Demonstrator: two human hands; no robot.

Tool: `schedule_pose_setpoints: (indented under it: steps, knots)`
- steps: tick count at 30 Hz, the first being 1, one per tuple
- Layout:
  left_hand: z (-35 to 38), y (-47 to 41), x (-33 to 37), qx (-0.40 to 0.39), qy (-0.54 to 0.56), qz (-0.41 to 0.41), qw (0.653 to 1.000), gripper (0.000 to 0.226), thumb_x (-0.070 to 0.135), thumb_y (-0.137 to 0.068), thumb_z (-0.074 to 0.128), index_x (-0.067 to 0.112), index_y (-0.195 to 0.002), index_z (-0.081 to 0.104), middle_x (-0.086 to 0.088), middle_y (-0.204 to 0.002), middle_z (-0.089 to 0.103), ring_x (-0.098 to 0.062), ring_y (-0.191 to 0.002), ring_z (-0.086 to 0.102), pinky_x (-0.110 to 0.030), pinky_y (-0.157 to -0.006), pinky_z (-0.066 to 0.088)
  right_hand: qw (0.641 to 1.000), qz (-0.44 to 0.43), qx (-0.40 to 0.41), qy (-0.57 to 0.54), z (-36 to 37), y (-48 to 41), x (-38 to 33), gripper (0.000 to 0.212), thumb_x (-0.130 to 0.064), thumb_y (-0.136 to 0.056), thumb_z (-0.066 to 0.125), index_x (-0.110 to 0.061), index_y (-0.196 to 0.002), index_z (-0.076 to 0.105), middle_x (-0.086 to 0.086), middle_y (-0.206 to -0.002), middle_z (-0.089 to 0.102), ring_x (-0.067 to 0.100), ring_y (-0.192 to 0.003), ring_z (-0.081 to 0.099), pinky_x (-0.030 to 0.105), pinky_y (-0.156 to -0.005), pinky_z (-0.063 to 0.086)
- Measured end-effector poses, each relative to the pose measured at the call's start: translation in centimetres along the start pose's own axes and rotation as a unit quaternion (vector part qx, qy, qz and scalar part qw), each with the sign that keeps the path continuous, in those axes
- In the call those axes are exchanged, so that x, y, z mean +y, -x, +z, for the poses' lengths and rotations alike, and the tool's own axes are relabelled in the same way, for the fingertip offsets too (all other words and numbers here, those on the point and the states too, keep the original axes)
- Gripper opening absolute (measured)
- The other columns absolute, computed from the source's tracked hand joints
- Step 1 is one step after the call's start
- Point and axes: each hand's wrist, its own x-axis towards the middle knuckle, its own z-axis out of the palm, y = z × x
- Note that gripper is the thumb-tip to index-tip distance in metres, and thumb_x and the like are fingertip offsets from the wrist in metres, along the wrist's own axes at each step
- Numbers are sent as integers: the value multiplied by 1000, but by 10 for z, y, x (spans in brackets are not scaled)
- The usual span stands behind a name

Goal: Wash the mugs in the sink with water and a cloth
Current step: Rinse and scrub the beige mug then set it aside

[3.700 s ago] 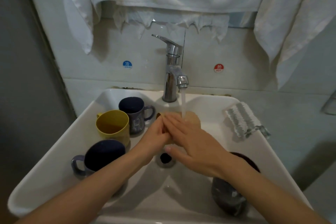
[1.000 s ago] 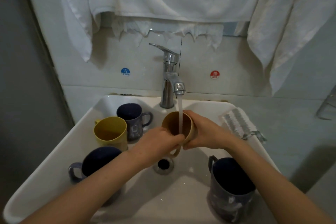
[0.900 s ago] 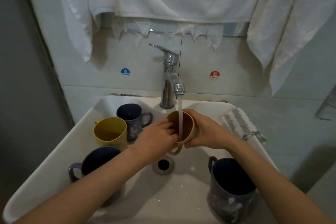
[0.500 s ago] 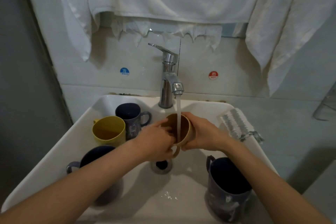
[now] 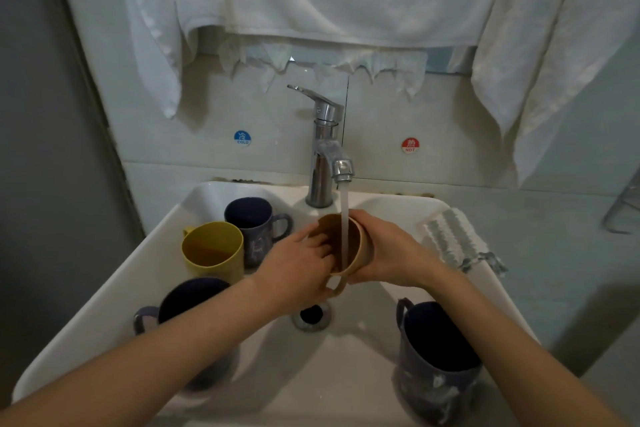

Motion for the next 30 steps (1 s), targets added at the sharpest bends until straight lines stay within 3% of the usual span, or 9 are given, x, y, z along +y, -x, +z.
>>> schedule_pose_setpoints:
  steps: [2, 4, 12, 18, 22, 25, 27, 29, 30]
  knots:
    - [-3, 0, 13, -30, 115, -27, 992, 48, 46, -89, 52, 22, -130, 48, 0, -129, 55, -17, -119, 49, -37, -110, 33, 1000, -3, -6, -3, 1, 2, 2, 87, -30, -58, 88, -29, -131, 40, -9, -125, 55, 8, -110, 52, 25, -94, 44]
    - [-6, 2, 19, -55, 241, -40, 968, 44, 44, -88, 57, 23, -126, 49, 2, -119, 59, -14, -104, 56, -32, -93, 47, 1000, -1, -3, -4, 1, 4, 3, 86, -30, -59, 88, -31, -130, 40, -11, -124, 54, 5, -109, 52, 21, -91, 44]
    - [-18, -1, -6, -32, 199, 33, 979, 26, 35, -94, 49, 27, -116, 58, 7, -112, 62, -10, -102, 57, -27, -91, 46, 998, 24, 0, -51, 1, 4, -2, 87, -34, -59, 87, -32, -130, 37, -12, -126, 50, 6, -112, 49, 29, -97, 45]
    - [-20, -2, -27, -12, 14, 144, 989, 32, 17, -90, 57, 24, -121, 59, 4, -122, 62, -13, -123, 50, -28, -112, 24, 992, 7, -56, -109, -13, 11, 0, 92, -20, -63, 86, -48, -129, 28, -31, -123, 43, -10, -115, 44, 10, -94, 40]
    - [-36, -2, 0, -79, -65, 24, 994, 26, 9, -91, 51, 13, -115, 58, -5, -108, 64, -21, -104, 58, -35, -94, 47, 997, 3, 2, -72, -6, 8, -5, 89, -20, -60, 87, -35, -131, 37, -16, -125, 51, 4, -114, 49, 24, -98, 43]
    - [-48, -14, 25, -179, 194, -133, 955, 23, 10, -90, 54, 8, -113, 56, -7, -97, 61, -21, -95, 61, -26, -82, 48, 997, 4, 22, -73, 0, 7, -10, 85, -19, -62, 86, -28, -132, 39, -14, -120, 53, 3, -109, 51, 18, -90, 45]
    - [-31, -45, 42, -235, 115, -181, 948, 37, 14, -82, 66, -1, -114, 55, -9, -90, 61, -19, -92, 61, -20, -87, 46, 997, 2, 14, -73, 3, 7, -12, 81, -19, -64, 84, -25, -132, 40, -8, -121, 56, 9, -108, 55, 27, -88, 51]
    - [-6, -63, 54, -405, 121, -221, 879, 53, 14, -68, 76, -5, -113, 56, -22, -93, 64, -25, -100, 61, -29, -103, 39, 997, 8, 4, -82, 5, 6, -13, 73, -19, -65, 85, -26, -124, 43, -8, -115, 58, 8, -102, 58, 24, -84, 52]
    - [3, -65, 54, -363, 112, -224, 898, 52, 14, -68, 76, -2, -113, 56, -25, -94, 64, -26, -100, 60, -31, -103, 38, 997, 10, 7, -77, 5, 6, -12, 69, -19, -66, 84, -26, -121, 44, -9, -113, 59, 6, -100, 58, 22, -83, 52]
